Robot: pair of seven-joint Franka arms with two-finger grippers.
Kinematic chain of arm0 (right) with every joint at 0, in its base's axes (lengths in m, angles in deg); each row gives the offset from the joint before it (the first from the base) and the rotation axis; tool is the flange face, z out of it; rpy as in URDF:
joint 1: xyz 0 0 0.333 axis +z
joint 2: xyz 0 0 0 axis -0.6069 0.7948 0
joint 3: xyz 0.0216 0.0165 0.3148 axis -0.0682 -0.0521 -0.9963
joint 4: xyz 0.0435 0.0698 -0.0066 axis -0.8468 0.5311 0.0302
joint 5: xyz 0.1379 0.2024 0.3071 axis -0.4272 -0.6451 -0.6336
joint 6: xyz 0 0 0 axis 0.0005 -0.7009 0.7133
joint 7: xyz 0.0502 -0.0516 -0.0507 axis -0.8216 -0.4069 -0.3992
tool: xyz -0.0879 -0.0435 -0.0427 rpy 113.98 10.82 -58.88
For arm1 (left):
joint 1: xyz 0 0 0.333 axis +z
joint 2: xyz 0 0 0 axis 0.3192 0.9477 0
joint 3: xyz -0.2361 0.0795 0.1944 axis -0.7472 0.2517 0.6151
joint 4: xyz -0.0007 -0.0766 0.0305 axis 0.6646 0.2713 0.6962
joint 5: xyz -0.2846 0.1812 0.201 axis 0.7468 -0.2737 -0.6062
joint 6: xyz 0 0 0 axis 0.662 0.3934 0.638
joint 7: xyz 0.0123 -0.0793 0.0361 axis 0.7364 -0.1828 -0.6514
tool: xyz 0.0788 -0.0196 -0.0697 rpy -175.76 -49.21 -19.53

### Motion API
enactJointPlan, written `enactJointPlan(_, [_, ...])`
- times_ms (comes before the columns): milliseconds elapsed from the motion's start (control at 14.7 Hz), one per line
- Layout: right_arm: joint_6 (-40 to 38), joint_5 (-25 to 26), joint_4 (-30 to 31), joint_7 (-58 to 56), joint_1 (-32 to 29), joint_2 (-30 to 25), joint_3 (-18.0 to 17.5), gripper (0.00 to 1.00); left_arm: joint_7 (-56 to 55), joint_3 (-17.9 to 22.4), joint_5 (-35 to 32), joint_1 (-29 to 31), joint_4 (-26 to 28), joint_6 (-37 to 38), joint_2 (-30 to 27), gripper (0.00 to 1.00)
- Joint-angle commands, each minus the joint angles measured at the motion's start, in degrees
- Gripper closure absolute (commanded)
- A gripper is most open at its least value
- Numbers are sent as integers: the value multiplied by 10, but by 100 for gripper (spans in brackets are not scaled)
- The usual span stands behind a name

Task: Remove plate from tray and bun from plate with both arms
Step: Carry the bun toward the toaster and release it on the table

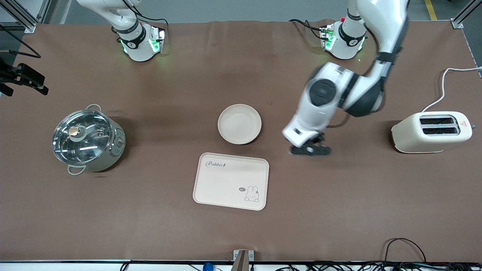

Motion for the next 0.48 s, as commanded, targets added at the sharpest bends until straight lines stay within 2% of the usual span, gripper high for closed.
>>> enactJointPlan(0, [-2, 0, -1, 4, 0, -2, 1, 0, 87, -8, 9, 56, 28, -32, 8, 98])
enactJointPlan(136, [-4, 0, 0, 4, -1, -2, 2, 0, 133, -9, 9, 94, 67, -82, 16, 97])
enactJointPlan(272, [-4, 0, 1, 4, -2, -2, 2, 0, 167, -8, 9, 121, 113, -166, 31, 96])
enactJointPlan(408, [0, -1, 1, 4, -2, -2, 2, 0, 174, -8, 9, 135, 119, -189, 51, 86])
